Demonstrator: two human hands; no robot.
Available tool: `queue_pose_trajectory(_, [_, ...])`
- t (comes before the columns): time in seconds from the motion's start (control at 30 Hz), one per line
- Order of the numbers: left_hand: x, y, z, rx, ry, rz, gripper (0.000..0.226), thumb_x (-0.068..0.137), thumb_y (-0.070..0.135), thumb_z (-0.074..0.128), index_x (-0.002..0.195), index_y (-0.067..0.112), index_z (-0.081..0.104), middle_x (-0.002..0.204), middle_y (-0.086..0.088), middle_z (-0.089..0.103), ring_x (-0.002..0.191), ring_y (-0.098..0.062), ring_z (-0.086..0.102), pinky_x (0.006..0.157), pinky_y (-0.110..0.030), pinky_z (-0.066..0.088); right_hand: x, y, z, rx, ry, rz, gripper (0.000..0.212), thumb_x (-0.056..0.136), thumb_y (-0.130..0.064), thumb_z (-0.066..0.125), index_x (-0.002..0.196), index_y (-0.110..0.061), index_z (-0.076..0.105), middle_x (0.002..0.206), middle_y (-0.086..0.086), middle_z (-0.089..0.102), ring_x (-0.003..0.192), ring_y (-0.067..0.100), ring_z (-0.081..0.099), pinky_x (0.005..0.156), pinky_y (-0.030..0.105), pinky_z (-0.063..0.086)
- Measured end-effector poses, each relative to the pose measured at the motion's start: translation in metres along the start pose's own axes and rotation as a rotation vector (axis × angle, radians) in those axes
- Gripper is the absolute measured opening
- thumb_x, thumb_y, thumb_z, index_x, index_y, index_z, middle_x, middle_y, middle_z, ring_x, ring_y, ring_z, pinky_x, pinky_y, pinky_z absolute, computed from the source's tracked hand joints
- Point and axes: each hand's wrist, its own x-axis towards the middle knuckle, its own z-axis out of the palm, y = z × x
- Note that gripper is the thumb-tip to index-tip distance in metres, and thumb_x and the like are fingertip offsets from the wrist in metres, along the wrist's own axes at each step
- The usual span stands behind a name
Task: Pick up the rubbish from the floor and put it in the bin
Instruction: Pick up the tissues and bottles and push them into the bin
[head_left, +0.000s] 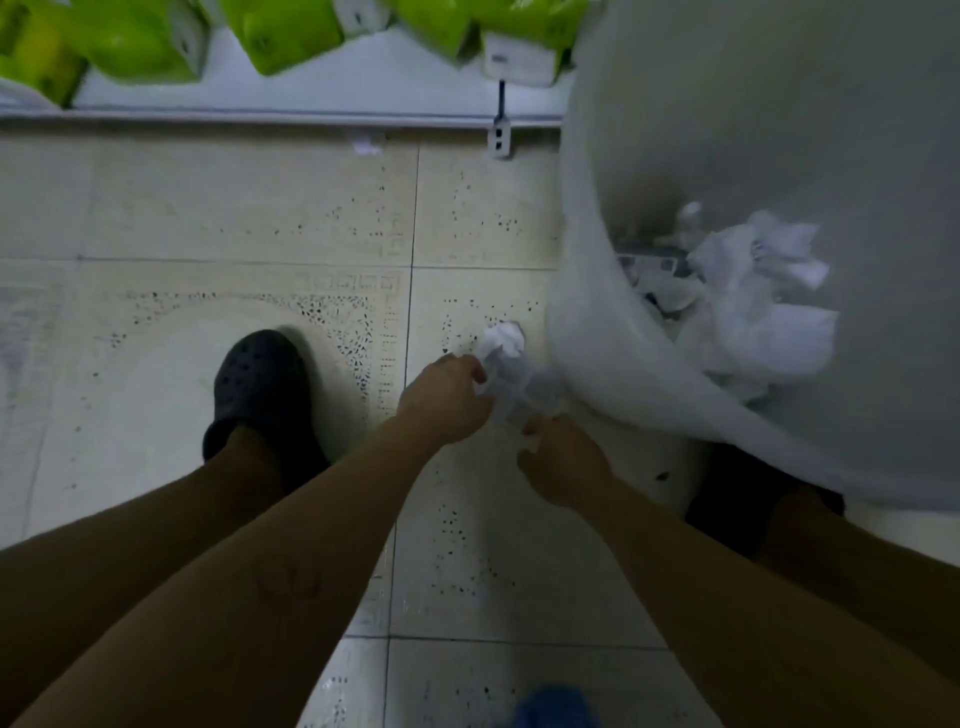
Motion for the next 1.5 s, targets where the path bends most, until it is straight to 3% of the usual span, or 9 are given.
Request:
queue_pose_trajectory(0.17, [0.061, -0.006, 0.020, 0.131, -0.013, 0.224, 0.044, 0.089, 0.038, 0.055, 0.130, 0.023, 0.055, 0.149, -0.012, 0.037, 0.136, -0.033, 0.033, 0.107, -0.048, 0.038, 0.046, -0.001, 0.021, -0.266, 0.126, -0.115, 0.054, 0.087, -0.030, 0.047, 0.139, -0.032, 0.035, 0.152, 0.007, 0.028, 0.141, 0.028, 0.023, 0.110, 0.041, 0.035])
queue_pose_trajectory(0.33, [0.087, -0.024, 0.044, 0.222, -0.099, 0.241, 0.065, 0.084, 0.045, 0.061, 0.142, 0.024, 0.039, 0.155, -0.007, 0.028, 0.140, -0.031, 0.026, 0.108, -0.055, 0.035, 0.057, 0.001, 0.046, -0.365, 0.069, -0.078, 0.068, 0.089, -0.031, 0.047, 0.148, -0.030, 0.013, 0.159, 0.011, 0.002, 0.147, 0.033, -0.003, 0.113, 0.050, 0.025])
queue_pose_trajectory(0.5, [0.067, -0.044, 0.051, 0.118, 0.103, 0.132, 0.039, 0.089, 0.023, 0.055, 0.127, 0.015, 0.055, 0.128, -0.010, 0.055, 0.114, -0.027, 0.053, 0.094, -0.044, 0.049, 0.046, 0.003, 0.050, -0.222, 0.105, -0.050, 0.060, 0.088, -0.014, 0.043, 0.146, -0.018, 0.026, 0.155, 0.006, 0.024, 0.141, 0.024, 0.026, 0.110, 0.046, 0.033])
queue_pose_trajectory(0.63, [0.041, -0.048, 0.031, 0.035, 0.188, 0.024, 0.023, 0.089, 0.014, 0.055, 0.109, 0.013, 0.066, 0.109, -0.008, 0.064, 0.097, -0.024, 0.061, 0.081, -0.035, 0.051, 0.029, 0.000, 0.036, -0.119, 0.125, -0.030, 0.043, 0.091, -0.009, 0.043, 0.133, -0.015, 0.050, 0.128, 0.012, 0.056, 0.112, 0.031, 0.055, 0.090, 0.037, 0.046])
queue_pose_trajectory(0.87, [-0.025, -0.015, -0.031, -0.020, 0.210, -0.012, 0.021, 0.091, 0.012, 0.051, 0.099, 0.025, 0.065, 0.099, -0.004, 0.071, 0.079, -0.022, 0.066, 0.069, -0.031, 0.055, -0.035, -0.020, -0.010, -0.088, 0.139, -0.063, 0.033, 0.093, -0.010, 0.046, 0.120, -0.015, 0.063, 0.119, 0.011, 0.062, 0.104, 0.026, 0.061, 0.079, 0.023, 0.043])
queue_pose_trajectory(1.1, [-0.106, 0.035, -0.095, -0.134, 0.391, 0.103, 0.032, 0.088, 0.015, 0.054, 0.120, 0.020, 0.055, 0.101, -0.010, 0.071, 0.087, -0.029, 0.066, 0.074, -0.038, 0.056, -0.120, -0.054, -0.075, 0.022, 0.352, -0.276, 0.027, 0.093, -0.012, 0.048, 0.112, -0.017, 0.066, 0.116, 0.006, 0.067, 0.103, 0.020, 0.063, 0.093, 0.027, 0.048])
queue_pose_trajectory(1.23, [-0.144, 0.062, -0.127, -0.165, 0.507, 0.146, 0.023, 0.086, 0.017, 0.056, 0.107, 0.017, 0.066, 0.102, -0.007, 0.072, 0.088, -0.027, 0.066, 0.075, -0.031, 0.053, -0.167, -0.069, -0.119, 0.034, 0.429, -0.422, 0.035, 0.092, -0.014, 0.048, 0.124, -0.023, 0.058, 0.115, 0.005, 0.068, 0.097, 0.019, 0.063, 0.075, 0.021, 0.042])
queue_pose_trajectory(1.37, [-0.173, 0.089, -0.154, -0.105, 0.597, 0.204, 0.021, 0.083, 0.018, 0.058, 0.102, 0.019, 0.068, 0.099, -0.007, 0.073, 0.091, -0.029, 0.066, 0.078, -0.036, 0.054, -0.211, -0.066, -0.158, 0.027, 0.588, -0.456, 0.043, 0.087, -0.018, 0.050, 0.128, -0.030, 0.049, 0.110, 0.006, 0.068, 0.098, 0.026, 0.063, 0.079, 0.028, 0.047])
queue_pose_trajectory(1.5, [-0.189, 0.115, -0.179, 0.036, 0.659, 0.263, 0.024, 0.081, 0.018, 0.059, 0.104, 0.018, 0.067, 0.101, -0.009, 0.072, 0.094, -0.031, 0.065, 0.071, -0.033, 0.051, -0.243, -0.037, -0.203, 0.009, 0.713, -0.432, 0.026, 0.081, -0.019, 0.057, 0.106, -0.026, 0.063, 0.095, 0.008, 0.072, 0.091, 0.030, 0.065, 0.078, 0.037, 0.053])
